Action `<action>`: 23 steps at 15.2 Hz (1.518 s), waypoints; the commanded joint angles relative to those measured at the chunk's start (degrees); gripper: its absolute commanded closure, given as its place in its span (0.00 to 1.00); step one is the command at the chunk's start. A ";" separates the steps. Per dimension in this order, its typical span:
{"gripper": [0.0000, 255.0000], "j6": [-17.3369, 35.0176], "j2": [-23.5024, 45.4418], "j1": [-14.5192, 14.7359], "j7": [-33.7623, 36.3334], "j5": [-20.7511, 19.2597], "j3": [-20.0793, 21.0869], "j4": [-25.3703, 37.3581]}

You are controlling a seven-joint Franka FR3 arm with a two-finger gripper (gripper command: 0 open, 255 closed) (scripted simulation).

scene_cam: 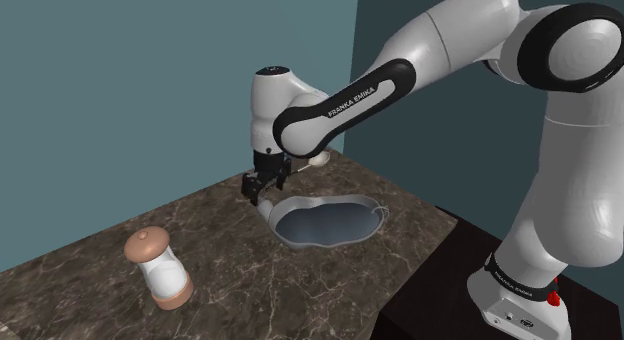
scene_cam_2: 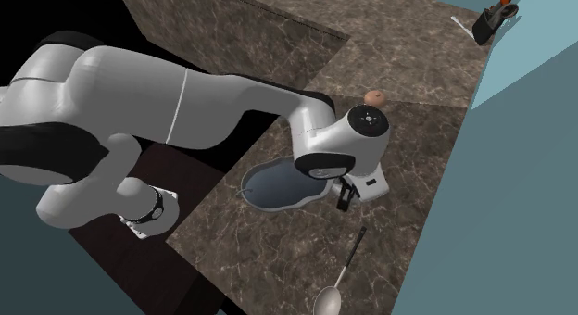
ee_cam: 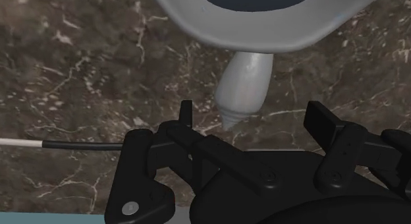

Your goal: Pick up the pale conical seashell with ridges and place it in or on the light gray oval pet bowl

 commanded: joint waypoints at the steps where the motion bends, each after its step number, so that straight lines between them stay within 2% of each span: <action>1: 0.00 0.87 1.38 0.32 0.51 -0.58 -0.21 0.39; 7: 0.00 4.07 4.21 0.92 1.36 -1.90 -0.81 -0.14; 14: 0.00 4.06 4.20 0.92 1.35 -1.90 -0.81 -0.14; 15: 1.00 4.06 4.20 0.92 1.35 -1.90 -0.81 -0.14; 23: 1.00 4.05 4.21 0.92 1.36 -1.90 -0.81 -0.12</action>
